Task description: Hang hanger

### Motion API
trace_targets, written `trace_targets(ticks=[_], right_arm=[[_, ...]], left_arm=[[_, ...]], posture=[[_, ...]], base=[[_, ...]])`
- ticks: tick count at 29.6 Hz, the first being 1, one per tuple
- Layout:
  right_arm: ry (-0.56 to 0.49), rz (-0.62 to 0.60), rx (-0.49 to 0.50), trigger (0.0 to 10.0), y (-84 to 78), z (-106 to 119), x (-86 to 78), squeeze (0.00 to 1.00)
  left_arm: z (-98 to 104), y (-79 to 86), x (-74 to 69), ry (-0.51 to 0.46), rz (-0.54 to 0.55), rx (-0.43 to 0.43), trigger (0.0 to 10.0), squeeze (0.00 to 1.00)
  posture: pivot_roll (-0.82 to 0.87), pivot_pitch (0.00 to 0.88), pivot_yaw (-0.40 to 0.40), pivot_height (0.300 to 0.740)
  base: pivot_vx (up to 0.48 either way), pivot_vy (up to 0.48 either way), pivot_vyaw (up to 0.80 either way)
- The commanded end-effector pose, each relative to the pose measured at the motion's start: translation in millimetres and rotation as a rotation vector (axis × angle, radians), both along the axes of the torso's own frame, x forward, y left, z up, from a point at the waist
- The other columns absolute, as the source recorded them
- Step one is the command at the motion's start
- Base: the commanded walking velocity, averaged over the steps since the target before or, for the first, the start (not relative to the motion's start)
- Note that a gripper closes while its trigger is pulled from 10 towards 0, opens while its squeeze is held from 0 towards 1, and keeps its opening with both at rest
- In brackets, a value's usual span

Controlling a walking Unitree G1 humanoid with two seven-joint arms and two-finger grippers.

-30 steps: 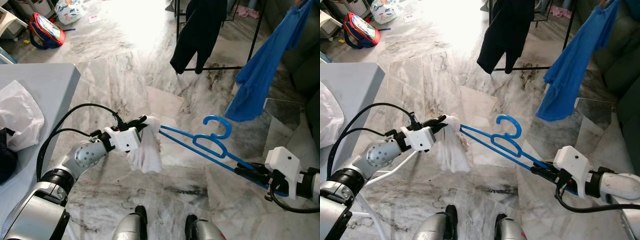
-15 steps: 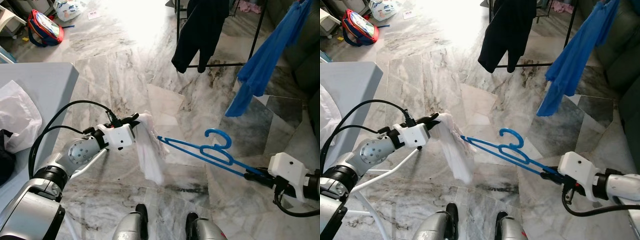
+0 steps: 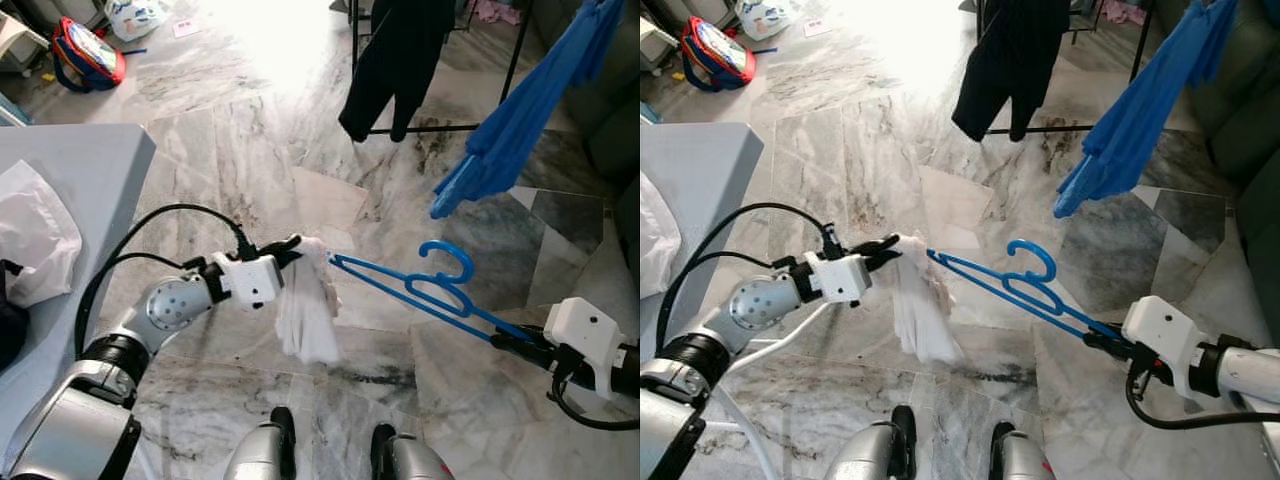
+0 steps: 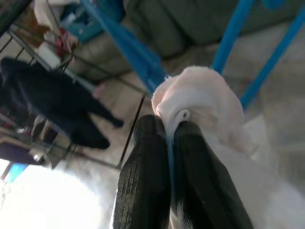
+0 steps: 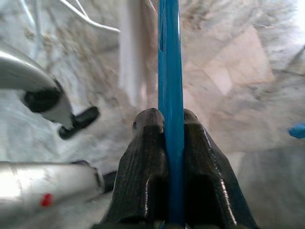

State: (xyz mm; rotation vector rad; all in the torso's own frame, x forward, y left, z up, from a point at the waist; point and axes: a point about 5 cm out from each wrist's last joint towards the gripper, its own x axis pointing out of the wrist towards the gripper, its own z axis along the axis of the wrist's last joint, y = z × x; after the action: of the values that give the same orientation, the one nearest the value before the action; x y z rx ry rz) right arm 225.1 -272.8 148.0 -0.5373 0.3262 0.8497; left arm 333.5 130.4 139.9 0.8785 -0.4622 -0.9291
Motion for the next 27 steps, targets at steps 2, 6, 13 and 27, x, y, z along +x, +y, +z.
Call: trace_targets(ticks=[2, 6, 13, 27], right_arm=[[0.008, 0.025, 0.012, 10.0, 2.8, 3, -4.9, 0.0], [0.024, 0.022, -0.02, 10.0, -2.8, 7, -10.0, 0.0], [0.037, -0.002, -0.065, 10.0, -14.4, 22, -20.7, 0.0], [0.048, 0.003, -0.063, 10.0, -12.2, 25, -24.0, 0.0]], left_arm=[[1, -1.5, -3.5, -0.012, -0.03, -0.011, 10.0, 0.0], [3, -1.6, -0.1, -0.007, -0.019, -0.003, 10.0, 0.0], [12, 14.8, 15.1, -0.004, 0.097, 0.049, 10.0, 0.0], [18, -3.5, 13.9, -0.038, 0.007, 0.048, 10.0, 0.0]], posture=[[-0.01, 0.313, 0.084, 0.74], [-0.01, 0.311, 0.085, 0.74], [-0.03, 0.313, 0.087, 0.74], [-0.04, 0.309, 0.096, 0.74]], base=[[0.0, 0.0, 0.0], [0.0, 0.0, 0.0], [0.0, 0.0, 0.0], [0.0, 0.0, 0.0]])
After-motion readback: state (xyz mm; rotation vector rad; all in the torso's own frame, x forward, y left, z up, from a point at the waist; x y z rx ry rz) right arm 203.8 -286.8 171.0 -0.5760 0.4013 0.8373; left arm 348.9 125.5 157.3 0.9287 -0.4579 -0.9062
